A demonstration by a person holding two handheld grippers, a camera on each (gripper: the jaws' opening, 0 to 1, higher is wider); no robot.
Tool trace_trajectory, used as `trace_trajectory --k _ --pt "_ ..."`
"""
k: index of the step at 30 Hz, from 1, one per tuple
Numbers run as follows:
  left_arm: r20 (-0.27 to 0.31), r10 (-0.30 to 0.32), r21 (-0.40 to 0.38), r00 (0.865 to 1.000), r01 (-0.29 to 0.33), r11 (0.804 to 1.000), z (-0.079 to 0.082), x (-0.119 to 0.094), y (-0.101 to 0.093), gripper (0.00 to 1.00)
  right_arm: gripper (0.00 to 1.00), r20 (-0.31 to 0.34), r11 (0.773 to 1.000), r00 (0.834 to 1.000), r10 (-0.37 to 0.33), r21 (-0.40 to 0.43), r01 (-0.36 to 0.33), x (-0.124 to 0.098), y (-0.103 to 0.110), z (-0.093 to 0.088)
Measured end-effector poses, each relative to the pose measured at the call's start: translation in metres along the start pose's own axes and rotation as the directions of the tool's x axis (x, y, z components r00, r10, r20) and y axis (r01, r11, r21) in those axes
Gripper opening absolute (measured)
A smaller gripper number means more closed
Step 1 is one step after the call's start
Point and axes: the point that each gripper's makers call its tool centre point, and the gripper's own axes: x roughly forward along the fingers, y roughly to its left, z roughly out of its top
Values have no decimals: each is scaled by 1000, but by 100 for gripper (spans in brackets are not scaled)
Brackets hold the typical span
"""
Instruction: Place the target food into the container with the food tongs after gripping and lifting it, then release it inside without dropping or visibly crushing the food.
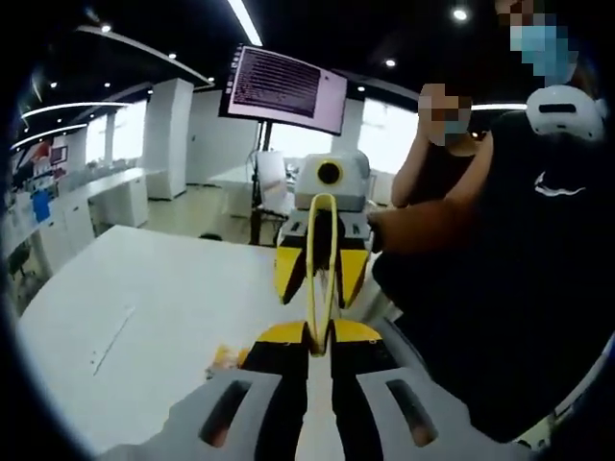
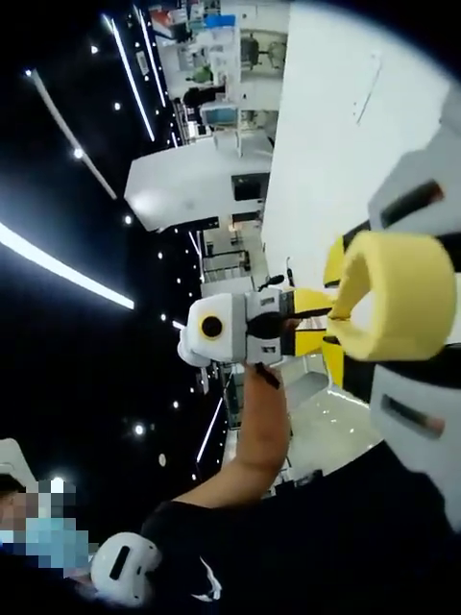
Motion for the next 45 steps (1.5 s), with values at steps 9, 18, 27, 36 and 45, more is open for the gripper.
trace_trajectory --k 9,18,27,36,45 --pt "94 93 45 991 -98 994 15 -4 11 21 22 41 998 998 -39 56 36 -5 -10 10" --pt "151 113 -34 982 -109 993 18 -10 17 26 23 67 998 997 -42 59 38 -7 -11 18" --pt "150 77 -56 986 -69 996 15 -9 10 23 24 102 996 994 -49 78 41 -6 -7 21" --pt "149 72 -8 986 -72 997 20 -12 5 11 21 118 996 992 -47 78 38 -7 -6 25" --pt "146 62 13 987 -65 998 25 -12 1 1 24 106 997 994 -5 72 -3 -4 1 24"
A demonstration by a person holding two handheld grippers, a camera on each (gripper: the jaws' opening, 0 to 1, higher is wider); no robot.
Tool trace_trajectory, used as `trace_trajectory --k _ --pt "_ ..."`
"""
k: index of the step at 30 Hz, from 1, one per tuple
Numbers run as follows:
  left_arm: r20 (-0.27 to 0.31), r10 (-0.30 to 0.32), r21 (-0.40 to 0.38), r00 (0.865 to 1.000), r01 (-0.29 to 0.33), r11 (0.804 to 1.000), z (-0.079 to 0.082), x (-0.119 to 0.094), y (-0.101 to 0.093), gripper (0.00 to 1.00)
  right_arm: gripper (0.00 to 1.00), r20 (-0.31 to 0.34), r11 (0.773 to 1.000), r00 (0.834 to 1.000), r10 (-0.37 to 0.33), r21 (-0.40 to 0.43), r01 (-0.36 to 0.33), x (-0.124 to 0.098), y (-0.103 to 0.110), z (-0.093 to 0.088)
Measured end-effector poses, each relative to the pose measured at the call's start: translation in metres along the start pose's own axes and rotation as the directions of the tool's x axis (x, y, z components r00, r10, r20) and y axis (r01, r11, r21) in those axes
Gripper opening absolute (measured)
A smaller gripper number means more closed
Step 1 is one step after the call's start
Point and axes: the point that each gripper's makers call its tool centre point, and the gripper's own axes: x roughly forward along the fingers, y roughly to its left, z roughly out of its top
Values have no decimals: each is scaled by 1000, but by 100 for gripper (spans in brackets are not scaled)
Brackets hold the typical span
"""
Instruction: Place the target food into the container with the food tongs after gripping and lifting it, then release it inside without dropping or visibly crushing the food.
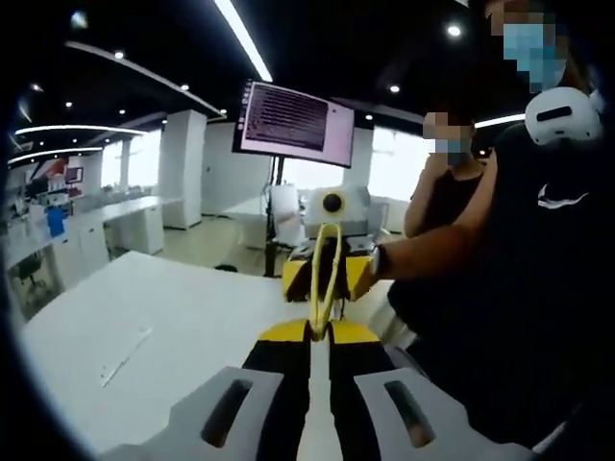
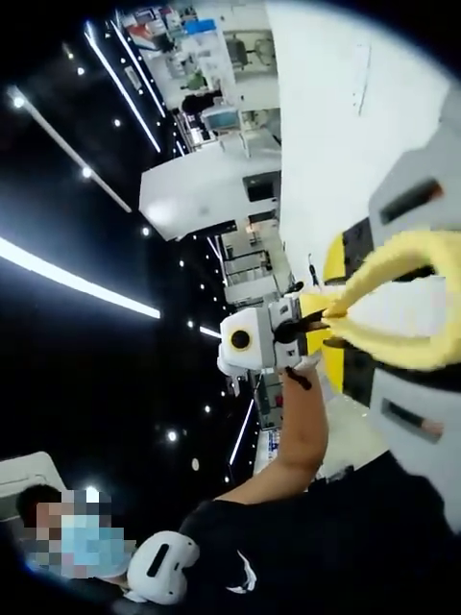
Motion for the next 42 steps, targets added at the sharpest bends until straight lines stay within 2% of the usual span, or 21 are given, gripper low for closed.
trace_trajectory --k 3,6,11,15,20,22,31,33,35,39,42 --pt "-12 2 9 1000 -2 1000 -2 4 1 0 23 20 1000 1000 5 10 -6 4 1 3" --pt "34 3 -5 999 -3 1000 5 2 3 0 22 34 1000 999 0 18 0 2 -4 5" --pt "20 0 -8 1000 0 1000 4 3 3 0 20 8 1000 1000 -5 -12 5 2 -6 0" --pt "14 -5 -9 1000 5 1000 4 5 3 1 19 0 1000 1000 0 -5 0 2 -6 0" --pt "22 0 -30 1000 0 1000 0 5 7 3 19 -21 997 1000 -8 -73 6 3 -7 -3" --pt "30 1 -29 1000 0 1000 -1 5 7 5 19 -33 999 999 -11 -35 10 2 -8 -6" --pt "41 26 -18 999 -25 1000 -8 10 8 15 22 -64 998 997 -32 -64 28 -1 -9 -10" --pt "44 36 -34 998 -35 999 -9 10 9 19 24 -87 997 995 -41 -64 35 -1 -10 -14" --pt "17 36 -74 999 -35 997 -15 10 8 21 25 -97 998 994 -41 -56 36 0 -9 -17" --pt "30 51 -28 998 -50 998 -14 10 7 23 25 -92 997 995 -46 -60 40 2 -8 -17" --pt "34 54 -30 998 -53 998 -12 10 7 32 24 -93 996 994 -66 -72 59 3 -11 -16"
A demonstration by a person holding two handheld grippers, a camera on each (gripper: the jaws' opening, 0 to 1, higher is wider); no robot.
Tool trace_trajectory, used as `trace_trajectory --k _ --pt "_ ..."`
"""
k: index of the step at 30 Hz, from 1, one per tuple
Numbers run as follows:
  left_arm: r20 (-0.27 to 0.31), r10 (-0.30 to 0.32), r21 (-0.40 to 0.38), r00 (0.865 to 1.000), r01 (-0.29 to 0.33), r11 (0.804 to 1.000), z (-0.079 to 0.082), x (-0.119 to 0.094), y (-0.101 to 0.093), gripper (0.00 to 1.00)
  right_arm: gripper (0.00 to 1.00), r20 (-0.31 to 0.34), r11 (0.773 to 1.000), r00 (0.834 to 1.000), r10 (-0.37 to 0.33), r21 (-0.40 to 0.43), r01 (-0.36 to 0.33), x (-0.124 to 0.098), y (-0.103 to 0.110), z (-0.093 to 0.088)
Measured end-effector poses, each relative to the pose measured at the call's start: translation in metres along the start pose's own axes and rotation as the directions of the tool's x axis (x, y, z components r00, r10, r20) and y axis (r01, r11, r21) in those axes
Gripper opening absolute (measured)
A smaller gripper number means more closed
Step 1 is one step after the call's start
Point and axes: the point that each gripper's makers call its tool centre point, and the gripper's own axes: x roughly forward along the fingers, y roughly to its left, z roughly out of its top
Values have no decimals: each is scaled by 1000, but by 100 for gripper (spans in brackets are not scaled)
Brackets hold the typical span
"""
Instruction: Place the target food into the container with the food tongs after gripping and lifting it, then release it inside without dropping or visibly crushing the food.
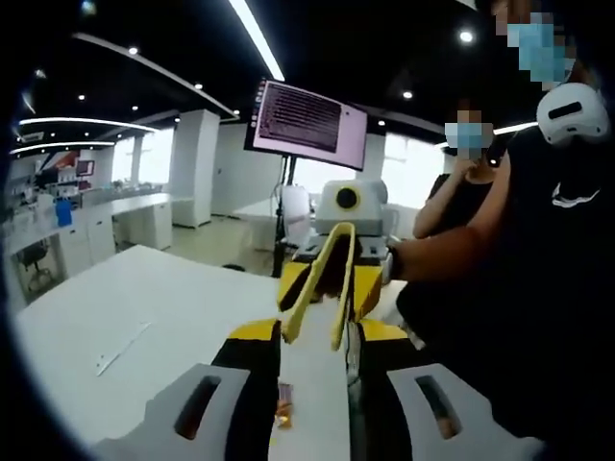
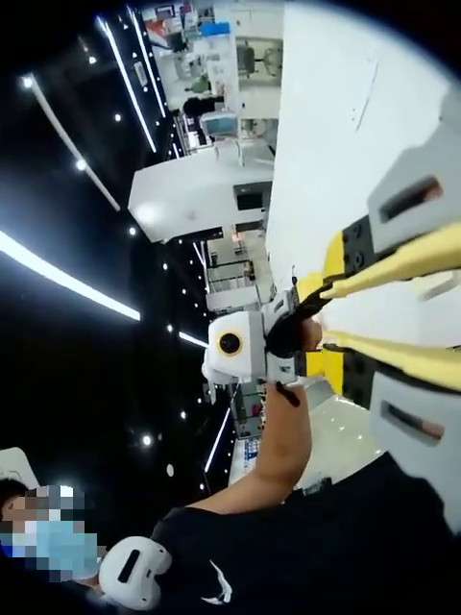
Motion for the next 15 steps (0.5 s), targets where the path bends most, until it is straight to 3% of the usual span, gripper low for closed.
trace_trajectory --k 5,9,13,15 --pt "-26 94 74 995 -92 993 -8 -6 13 55 24 -47 1000 999 -1 -26 -1 -4 0 -2" --pt "-36 198 105 980 -193 976 -21 -21 28 77 24 -87 997 995 -42 -61 36 -9 -10 -6" --pt "-28 240 52 970 -239 970 -36 -37 32 98 24 -109 995 992 -62 -82 54 -14 -18 -10" --pt "-4 268 25 964 -267 963 -42 -49 32 99 24 -140 989 987 -83 -131 64 -18 -23 -16"
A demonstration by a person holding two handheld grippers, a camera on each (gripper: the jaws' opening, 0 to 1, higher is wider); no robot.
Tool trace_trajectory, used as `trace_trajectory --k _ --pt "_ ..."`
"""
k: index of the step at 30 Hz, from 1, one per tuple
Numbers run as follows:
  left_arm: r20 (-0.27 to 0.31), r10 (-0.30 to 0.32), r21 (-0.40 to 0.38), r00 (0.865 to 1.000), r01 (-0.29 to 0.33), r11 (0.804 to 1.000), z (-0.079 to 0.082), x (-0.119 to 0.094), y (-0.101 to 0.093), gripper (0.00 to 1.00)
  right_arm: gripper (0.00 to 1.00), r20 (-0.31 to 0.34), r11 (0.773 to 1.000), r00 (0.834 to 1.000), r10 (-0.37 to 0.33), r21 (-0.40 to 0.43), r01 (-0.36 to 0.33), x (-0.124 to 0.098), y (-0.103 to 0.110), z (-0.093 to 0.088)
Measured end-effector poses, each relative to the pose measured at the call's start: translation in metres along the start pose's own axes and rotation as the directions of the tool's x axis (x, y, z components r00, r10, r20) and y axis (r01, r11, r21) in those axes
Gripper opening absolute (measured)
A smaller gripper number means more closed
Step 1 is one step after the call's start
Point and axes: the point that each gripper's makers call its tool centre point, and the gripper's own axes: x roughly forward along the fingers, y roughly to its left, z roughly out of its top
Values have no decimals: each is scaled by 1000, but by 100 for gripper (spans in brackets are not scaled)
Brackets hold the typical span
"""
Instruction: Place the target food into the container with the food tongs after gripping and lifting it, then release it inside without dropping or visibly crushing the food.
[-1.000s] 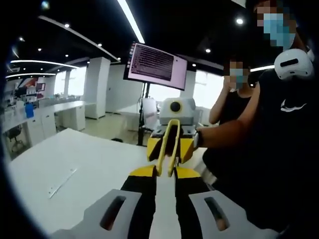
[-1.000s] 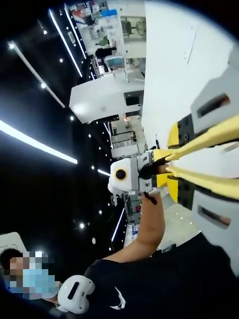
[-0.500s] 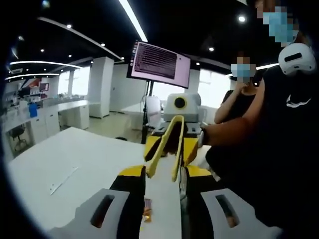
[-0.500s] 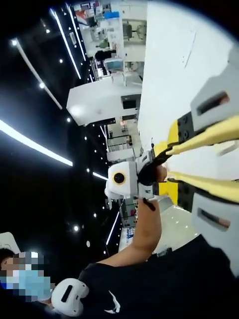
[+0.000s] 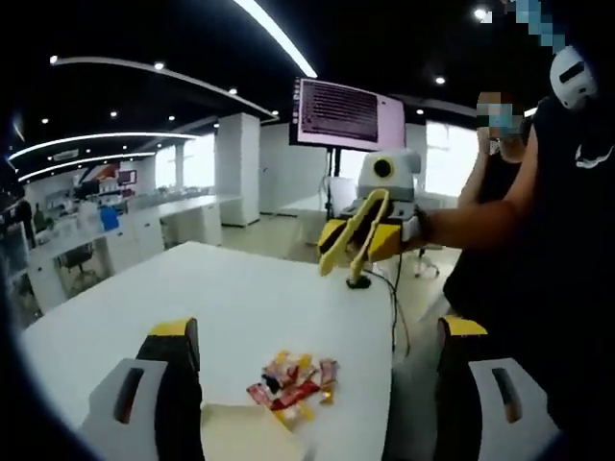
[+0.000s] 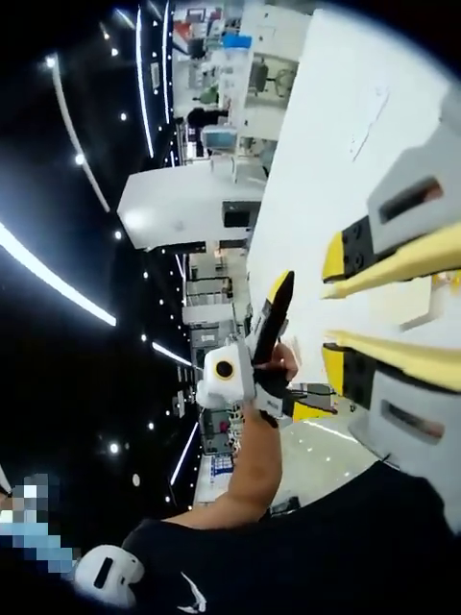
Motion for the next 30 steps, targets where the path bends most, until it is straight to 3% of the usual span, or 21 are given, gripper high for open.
trace_trajectory --k 5,9,14,16,19,23,30 --pt "-29 145 52 989 -143 988 -25 -17 24 100 24 -48 1000 999 -20 3 20 -6 -6 -14" --pt "17 216 24 976 -217 976 -39 -30 33 100 25 -75 1000 997 -20 -20 19 -12 -3 -23" --pt "-18 294 38 956 -293 955 -73 -42 38 100 26 -127 999 991 -37 -35 33 -21 -4 -39" --pt "-30 315 47 949 -313 949 -83 -47 37 100 26 -149 998 988 -48 -46 41 -25 -5 -46" --pt "-51 374 53 926 -371 927 -105 -59 39 100 26 -169 998 984 -55 -44 48 -28 -7 -56" --pt "-64 409 7 910 -409 912 -137 -71 26 100 24 -197 995 977 -84 -61 73 -33 -10 -76" --pt "-95 426 -36 900 -431 902 -184 -78 5 100 25 -238 992 963 -127 -35 123 -45 -10 -98"
